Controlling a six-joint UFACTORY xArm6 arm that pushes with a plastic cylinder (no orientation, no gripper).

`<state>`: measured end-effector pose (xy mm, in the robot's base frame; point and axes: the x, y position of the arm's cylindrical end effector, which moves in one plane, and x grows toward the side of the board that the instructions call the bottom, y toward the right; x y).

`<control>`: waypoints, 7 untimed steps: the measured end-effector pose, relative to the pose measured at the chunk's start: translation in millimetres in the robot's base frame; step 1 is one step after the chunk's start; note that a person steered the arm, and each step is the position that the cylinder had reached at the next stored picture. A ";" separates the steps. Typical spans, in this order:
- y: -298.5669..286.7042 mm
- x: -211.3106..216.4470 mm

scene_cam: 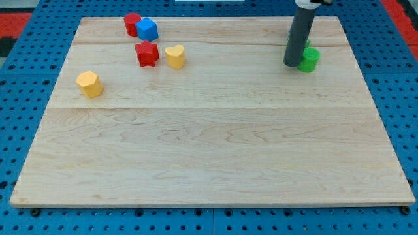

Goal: Adjust the green star to the top of the green circle

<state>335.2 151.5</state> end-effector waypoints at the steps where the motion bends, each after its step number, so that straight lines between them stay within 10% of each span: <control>1: -45.5 13.6; 3: -73.9 52.6; 7: -6.4 -28.7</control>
<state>306.5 145.2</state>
